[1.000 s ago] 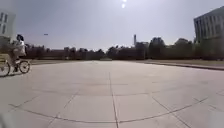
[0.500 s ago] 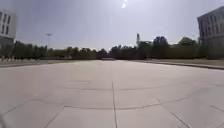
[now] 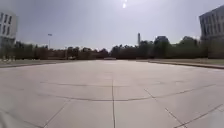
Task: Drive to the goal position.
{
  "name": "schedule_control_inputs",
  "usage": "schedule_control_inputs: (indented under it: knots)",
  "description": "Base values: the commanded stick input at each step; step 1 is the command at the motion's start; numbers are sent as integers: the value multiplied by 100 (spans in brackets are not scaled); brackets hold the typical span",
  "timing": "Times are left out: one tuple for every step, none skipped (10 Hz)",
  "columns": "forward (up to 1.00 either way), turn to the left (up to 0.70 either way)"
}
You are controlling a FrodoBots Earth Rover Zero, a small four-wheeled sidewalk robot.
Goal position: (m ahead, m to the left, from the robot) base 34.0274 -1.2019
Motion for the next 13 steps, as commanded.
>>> schedule_control_inputs:
  knots:
    - [100, 0]
    - [100, 13]
    - [100, 7]
    - [100, 0]
    - [100, 1]
    - [100, 2]
    - [100, 22]
    - [100, 29]
    - [100, 0]
    - [100, 0]
    - [100, 0]
    - [100, 0]
    - [100, 0]
